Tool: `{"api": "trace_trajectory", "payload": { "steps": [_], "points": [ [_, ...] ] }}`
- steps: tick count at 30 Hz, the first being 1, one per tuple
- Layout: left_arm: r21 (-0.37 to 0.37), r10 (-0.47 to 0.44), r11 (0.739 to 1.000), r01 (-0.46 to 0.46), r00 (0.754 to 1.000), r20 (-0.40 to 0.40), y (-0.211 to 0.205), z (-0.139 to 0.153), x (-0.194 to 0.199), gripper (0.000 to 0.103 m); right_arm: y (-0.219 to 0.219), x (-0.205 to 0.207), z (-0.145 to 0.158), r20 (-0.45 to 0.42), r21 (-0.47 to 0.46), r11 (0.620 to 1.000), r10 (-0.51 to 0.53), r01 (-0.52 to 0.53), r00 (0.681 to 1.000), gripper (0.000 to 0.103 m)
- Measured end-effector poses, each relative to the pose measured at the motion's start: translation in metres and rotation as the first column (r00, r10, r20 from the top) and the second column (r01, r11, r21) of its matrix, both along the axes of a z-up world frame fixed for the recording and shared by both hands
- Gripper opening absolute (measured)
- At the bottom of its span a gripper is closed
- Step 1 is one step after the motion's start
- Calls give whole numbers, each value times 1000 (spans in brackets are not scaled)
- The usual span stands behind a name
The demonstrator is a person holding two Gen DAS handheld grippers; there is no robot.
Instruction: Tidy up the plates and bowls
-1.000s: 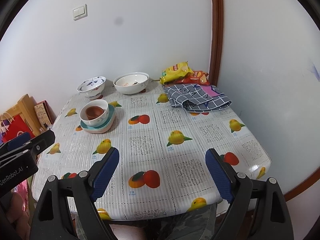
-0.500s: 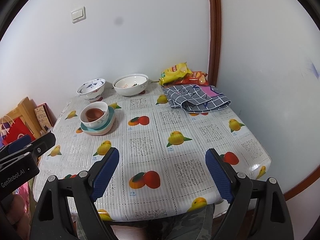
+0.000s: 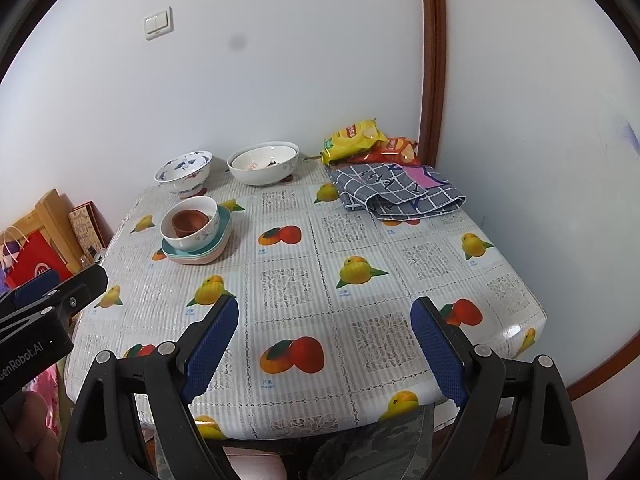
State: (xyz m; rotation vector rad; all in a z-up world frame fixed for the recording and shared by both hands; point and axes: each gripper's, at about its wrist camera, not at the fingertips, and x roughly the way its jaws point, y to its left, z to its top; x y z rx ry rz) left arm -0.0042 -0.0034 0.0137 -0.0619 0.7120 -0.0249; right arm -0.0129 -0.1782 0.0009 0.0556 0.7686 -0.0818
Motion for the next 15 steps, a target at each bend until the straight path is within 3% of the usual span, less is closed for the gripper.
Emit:
{"api": "trace_trajectory", "payload": {
  "steps": [15],
  "points": [
    [0,1,1000,-1,1000,1,2,-1,-1,82,0,1,-3,-5,12,1000,-10,11,1000,87]
  ]
}}
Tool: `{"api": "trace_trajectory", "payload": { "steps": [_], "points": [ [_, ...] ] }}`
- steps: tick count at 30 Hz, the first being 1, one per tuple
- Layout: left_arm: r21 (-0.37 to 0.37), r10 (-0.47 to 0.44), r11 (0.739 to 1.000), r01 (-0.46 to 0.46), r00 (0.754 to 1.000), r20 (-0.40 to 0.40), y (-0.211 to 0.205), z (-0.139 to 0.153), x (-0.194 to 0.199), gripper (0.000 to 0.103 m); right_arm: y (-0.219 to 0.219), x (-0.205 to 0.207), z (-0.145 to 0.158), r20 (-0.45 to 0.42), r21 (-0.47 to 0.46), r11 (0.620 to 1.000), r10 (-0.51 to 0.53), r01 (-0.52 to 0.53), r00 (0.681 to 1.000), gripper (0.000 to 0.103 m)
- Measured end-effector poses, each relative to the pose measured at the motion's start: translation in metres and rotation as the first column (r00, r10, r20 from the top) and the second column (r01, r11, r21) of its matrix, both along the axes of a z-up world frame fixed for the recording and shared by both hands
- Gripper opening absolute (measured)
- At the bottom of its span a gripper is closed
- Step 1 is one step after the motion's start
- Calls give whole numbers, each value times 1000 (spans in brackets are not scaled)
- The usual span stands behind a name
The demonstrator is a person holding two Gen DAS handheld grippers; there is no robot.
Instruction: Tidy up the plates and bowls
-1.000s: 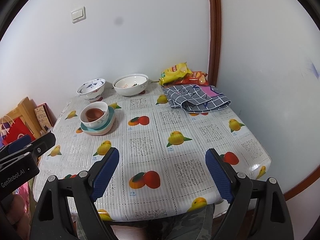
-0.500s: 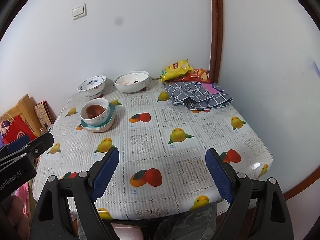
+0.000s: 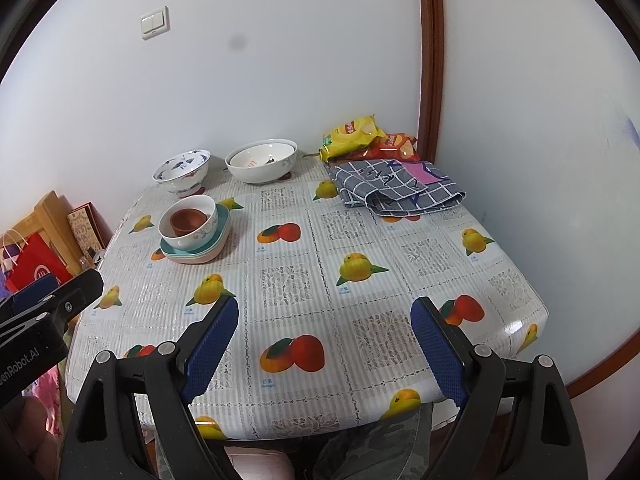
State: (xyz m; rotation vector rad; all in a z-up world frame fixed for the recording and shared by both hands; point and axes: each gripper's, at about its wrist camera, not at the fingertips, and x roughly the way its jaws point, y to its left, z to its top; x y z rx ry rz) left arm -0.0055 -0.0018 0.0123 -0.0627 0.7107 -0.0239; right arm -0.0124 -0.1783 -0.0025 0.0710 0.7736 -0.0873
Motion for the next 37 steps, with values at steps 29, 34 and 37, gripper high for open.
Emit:
{"api": "trace_trajectory", "payload": {
  "steps": [29,34,37],
  "points": [
    [0,0,1000,0,1000,13,0,2,-4,82,4,-2,5,15,-13,1000,18,-18,1000,87],
    [0,3,1000,-3,1000,13,-1,2,-4,82,4,-2,4,17,-14,1000,23,-23,1000,87],
    [2,1,1000,-1,1000,20,-1,3,-2,84,6,-2,4,21,-16,999,29,-29,999,87]
  ]
}}
